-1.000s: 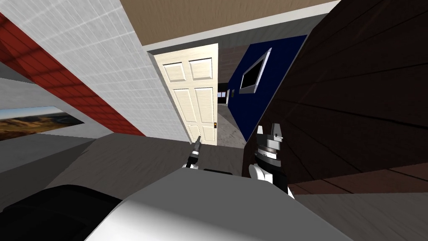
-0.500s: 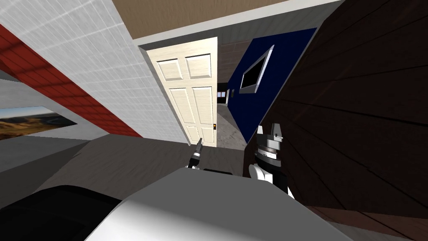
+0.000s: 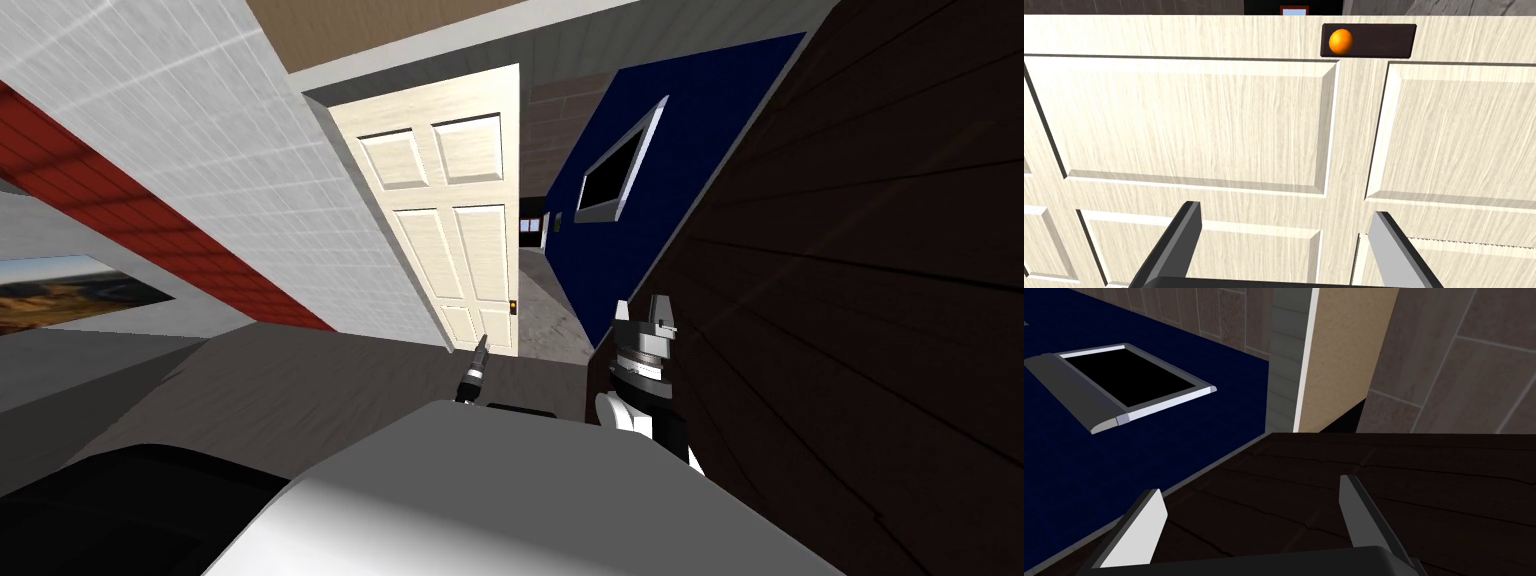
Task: Pull the door open
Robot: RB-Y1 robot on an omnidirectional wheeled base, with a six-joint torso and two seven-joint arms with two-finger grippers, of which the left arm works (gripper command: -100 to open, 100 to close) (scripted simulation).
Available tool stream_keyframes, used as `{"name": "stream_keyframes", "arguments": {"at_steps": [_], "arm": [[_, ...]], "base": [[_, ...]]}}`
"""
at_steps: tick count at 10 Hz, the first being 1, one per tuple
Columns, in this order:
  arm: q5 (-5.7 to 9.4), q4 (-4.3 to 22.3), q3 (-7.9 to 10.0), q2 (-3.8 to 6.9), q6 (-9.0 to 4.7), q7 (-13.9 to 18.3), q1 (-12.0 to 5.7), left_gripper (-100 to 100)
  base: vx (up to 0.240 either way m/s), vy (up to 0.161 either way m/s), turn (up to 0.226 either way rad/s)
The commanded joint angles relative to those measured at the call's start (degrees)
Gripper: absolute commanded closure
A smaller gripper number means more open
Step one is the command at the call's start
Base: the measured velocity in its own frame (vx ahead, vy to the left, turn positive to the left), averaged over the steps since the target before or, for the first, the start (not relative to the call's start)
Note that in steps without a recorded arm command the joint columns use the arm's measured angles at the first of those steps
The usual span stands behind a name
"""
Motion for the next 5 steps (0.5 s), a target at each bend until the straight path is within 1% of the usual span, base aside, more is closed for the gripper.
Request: {"name": "stream_keyframes", "arguments": {"at_steps": [1, 3, 5], "arm": [[0.16, 2.20, -0.32, -0.53, -0.61, -0.34, -0.52, -100], [0.36, 4.93, -0.75, -1.29, -1.33, -0.75, -1.13, -100], [0.50, 6.81, -1.04, -1.86, -1.83, -1.03, -1.55, -100]], "base": [[0.134, 0.011, 0.017], [0.166, -0.011, 0.032], [0.155, -0.009, 0.028]]}}
